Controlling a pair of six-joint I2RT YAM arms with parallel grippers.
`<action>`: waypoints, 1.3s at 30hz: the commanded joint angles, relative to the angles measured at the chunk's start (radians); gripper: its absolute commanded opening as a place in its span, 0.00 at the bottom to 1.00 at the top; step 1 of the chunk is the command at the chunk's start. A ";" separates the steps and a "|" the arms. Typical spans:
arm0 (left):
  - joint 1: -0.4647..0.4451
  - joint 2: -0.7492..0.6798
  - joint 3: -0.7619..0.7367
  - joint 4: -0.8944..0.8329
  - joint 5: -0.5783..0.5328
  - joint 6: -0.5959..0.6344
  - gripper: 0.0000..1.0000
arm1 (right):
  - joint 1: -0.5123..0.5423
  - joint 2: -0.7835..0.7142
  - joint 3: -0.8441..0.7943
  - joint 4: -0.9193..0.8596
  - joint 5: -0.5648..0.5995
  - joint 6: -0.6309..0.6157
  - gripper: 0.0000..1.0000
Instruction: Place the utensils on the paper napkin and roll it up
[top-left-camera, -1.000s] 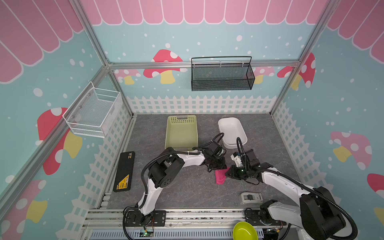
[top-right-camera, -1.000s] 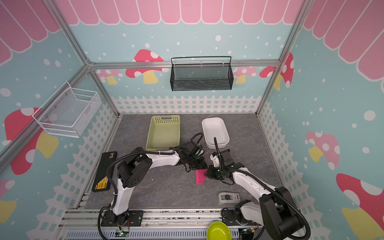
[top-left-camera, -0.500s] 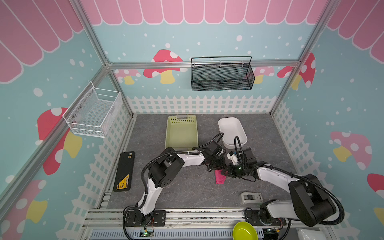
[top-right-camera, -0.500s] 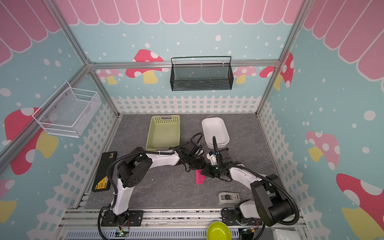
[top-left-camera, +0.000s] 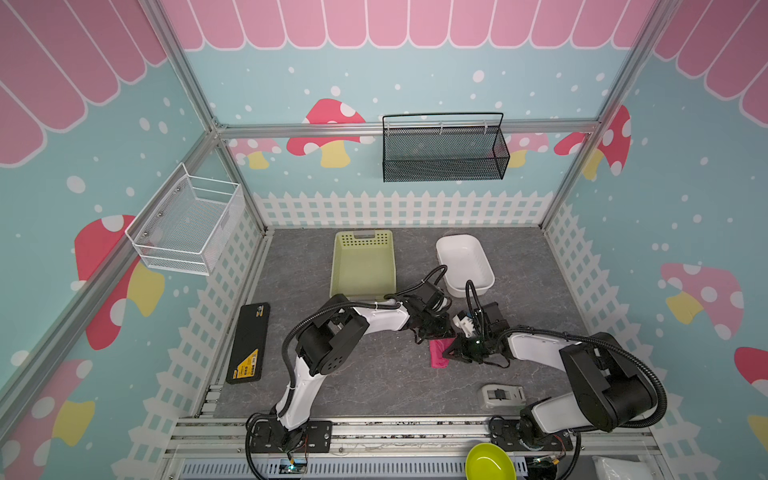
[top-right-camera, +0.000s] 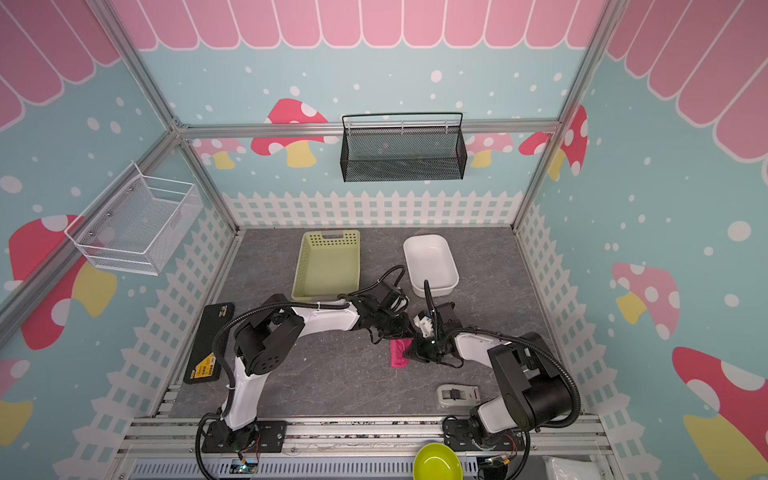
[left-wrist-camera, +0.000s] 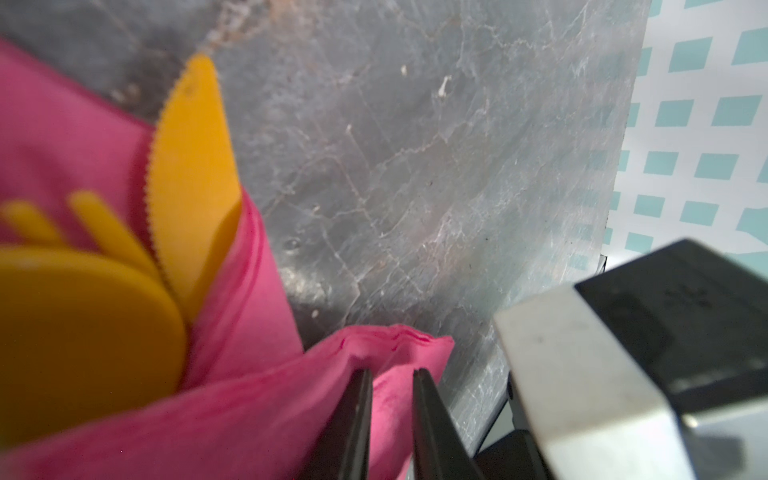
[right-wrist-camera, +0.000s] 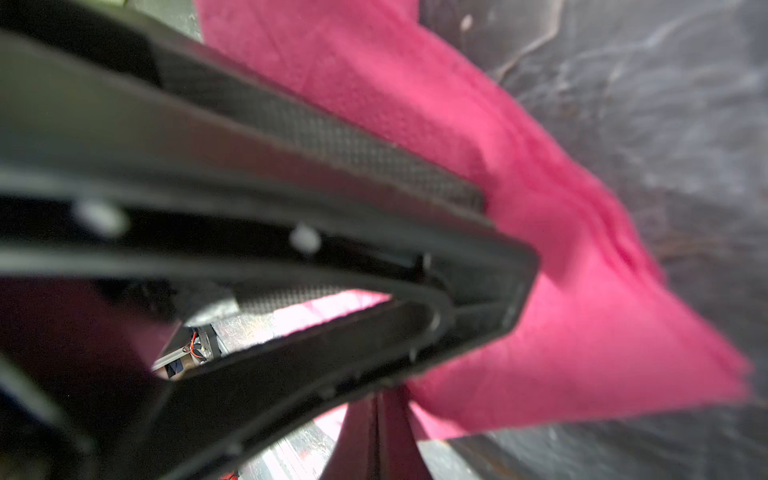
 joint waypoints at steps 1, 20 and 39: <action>0.016 -0.015 0.014 -0.141 -0.065 0.027 0.25 | -0.001 0.023 -0.031 -0.021 0.055 -0.005 0.04; 0.024 -0.165 0.095 -0.361 -0.190 0.089 0.28 | 0.000 -0.001 -0.070 0.030 0.045 0.068 0.03; -0.008 -0.139 -0.050 -0.302 -0.199 0.082 0.12 | 0.035 -0.085 -0.127 0.080 0.075 0.196 0.00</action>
